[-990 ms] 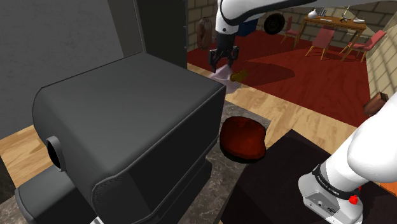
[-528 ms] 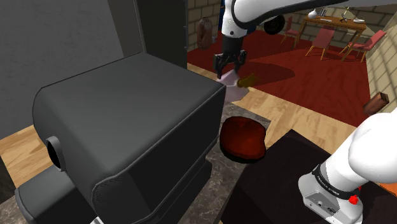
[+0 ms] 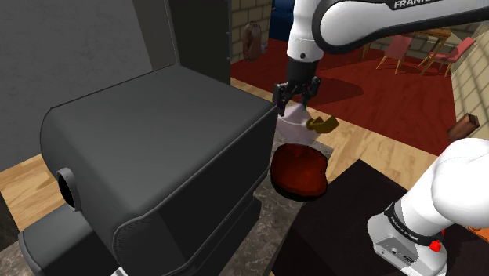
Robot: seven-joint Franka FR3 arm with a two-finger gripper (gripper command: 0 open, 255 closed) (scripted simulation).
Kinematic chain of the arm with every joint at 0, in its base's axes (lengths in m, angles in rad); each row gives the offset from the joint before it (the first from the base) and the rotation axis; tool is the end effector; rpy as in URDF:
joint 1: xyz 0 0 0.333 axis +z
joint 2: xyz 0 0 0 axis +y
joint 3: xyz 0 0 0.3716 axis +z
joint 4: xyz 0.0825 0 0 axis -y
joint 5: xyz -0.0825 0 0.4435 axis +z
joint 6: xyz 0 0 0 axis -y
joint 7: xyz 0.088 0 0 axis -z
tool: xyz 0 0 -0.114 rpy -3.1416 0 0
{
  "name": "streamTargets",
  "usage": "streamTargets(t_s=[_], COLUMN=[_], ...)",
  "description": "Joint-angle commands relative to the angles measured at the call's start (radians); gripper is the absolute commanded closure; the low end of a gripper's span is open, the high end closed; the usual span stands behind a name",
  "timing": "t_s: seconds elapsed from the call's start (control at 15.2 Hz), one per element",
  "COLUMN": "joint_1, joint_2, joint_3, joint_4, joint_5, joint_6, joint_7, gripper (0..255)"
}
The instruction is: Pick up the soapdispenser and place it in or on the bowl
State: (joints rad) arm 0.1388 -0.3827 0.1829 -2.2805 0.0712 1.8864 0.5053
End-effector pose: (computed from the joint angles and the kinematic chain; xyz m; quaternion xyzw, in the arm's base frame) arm 0.4441 0.1615 0.5258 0.9939 -0.1097 -0.0074 0.0035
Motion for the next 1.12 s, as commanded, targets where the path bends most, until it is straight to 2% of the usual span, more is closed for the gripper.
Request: streamTargets(t_s=[0.0,0.07,0.86,1.06], joint_1=[0.018,0.031,0.034,0.034], joint_2=[-0.058,-0.097,-0.053,-0.053], joint_3=[0.018,0.030,0.046,0.046], joint_4=[-0.054,-0.085,-0.217,-0.217], joint_5=[0.019,0.032,0.038,0.038], joint_6=[-0.003,-0.009,0.166,0.166], joint_7=[0.026,0.043,0.044,0.044], gripper=[255,255,255,255])
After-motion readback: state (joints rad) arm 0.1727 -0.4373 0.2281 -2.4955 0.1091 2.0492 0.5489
